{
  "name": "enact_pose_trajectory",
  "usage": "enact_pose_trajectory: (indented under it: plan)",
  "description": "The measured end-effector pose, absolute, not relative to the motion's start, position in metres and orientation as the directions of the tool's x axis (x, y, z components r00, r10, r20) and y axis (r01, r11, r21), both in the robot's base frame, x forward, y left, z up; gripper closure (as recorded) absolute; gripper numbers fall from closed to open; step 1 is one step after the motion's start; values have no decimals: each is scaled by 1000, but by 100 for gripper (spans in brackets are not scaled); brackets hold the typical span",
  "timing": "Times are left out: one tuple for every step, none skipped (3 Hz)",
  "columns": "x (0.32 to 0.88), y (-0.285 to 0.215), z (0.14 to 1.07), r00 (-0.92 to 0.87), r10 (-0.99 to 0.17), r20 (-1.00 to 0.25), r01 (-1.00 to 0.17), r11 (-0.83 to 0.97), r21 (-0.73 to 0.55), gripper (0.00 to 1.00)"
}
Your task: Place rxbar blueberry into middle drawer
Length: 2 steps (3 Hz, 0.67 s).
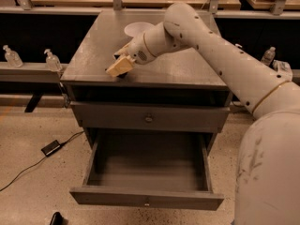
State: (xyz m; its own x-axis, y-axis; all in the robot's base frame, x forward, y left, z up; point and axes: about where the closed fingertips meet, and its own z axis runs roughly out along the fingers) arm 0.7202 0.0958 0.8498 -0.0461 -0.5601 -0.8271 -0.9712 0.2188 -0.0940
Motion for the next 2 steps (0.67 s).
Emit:
enact_pose_trajectory:
  plan:
    - [664,95,879,50,-603,-796,-988,89,-130,100]
    - [665,95,877,47,-607,-793,-987,92,-129,100]
